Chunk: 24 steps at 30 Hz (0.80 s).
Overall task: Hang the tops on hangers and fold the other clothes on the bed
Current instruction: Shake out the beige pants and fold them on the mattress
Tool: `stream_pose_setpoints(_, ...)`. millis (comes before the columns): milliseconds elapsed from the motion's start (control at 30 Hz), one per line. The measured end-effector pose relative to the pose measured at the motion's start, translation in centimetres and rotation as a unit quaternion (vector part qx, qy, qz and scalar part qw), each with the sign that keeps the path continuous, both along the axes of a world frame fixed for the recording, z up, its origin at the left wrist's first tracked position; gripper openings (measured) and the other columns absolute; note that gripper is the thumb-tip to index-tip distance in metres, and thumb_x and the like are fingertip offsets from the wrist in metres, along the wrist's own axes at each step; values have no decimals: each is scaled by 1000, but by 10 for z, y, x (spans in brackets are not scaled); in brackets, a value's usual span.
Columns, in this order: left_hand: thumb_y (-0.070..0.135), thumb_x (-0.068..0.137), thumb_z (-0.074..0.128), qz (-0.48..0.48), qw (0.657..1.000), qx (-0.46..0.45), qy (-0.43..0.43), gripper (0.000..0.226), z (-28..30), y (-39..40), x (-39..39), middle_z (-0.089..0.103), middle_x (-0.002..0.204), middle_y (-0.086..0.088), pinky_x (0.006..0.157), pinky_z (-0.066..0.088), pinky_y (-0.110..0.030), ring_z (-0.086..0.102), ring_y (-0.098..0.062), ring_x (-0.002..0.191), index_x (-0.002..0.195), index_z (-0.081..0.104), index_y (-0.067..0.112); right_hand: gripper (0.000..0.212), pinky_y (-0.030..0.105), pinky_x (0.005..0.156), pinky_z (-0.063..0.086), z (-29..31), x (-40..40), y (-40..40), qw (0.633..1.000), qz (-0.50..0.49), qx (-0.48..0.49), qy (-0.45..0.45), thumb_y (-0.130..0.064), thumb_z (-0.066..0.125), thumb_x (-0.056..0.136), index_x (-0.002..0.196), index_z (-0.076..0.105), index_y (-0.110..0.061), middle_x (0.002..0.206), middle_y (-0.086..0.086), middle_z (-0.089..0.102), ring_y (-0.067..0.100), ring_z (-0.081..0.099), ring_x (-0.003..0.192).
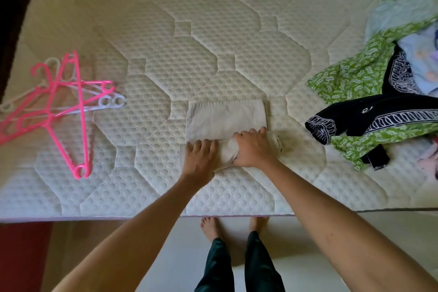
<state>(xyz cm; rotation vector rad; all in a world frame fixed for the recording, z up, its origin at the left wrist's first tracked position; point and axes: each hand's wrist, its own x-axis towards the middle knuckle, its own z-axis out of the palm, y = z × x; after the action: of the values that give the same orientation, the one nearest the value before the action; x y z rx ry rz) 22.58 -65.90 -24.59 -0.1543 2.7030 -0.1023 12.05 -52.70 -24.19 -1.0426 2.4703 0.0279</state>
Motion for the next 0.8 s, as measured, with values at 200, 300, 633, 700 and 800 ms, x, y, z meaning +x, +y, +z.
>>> stream_pose_setpoints(200,29,71,71,47,990,95,-91,68,15,-11,-30,57,112,-6,85,43,-38,57,-26,104,128,37,16,68,47,97,31,7,-12,-8,994,-11,43,-96,-39,71,63,121,43,-18,116,5,55,27,52,110)
stream_pose_setpoints(300,25,60,77,76,957,170,-224,72,14,-26,-59,60,109,-3,74,46,-31,57,-22,99,124,43,19,85,52,102,29,3,7,9,998,53,34,10,-44,73,64,133,33,-17,126,8,42,31,45,116)
stream_pose_setpoints(633,44,73,70,-60,997,18,-53,86,17,-6,-26,35,137,-9,104,27,-47,39,-28,124,141,21,21,69,36,86,47,10,-19,-17,929,-136,70,-337,-30,74,56,121,52,-20,113,2,56,21,54,102)
stream_pose_setpoints(700,40,79,65,-41,995,26,-83,76,15,-5,-36,38,137,-9,105,28,-49,39,-28,126,140,25,20,82,41,91,44,2,0,-8,971,-95,33,-215,-40,71,59,132,39,-21,123,2,50,24,51,111)
stream_pose_setpoints(800,31,70,73,-36,989,53,-132,74,12,-8,-64,49,135,0,103,31,-48,44,-25,125,135,39,25,99,45,86,43,-10,33,12,999,16,3,46,-61,66,54,137,37,-14,122,8,51,30,53,105)
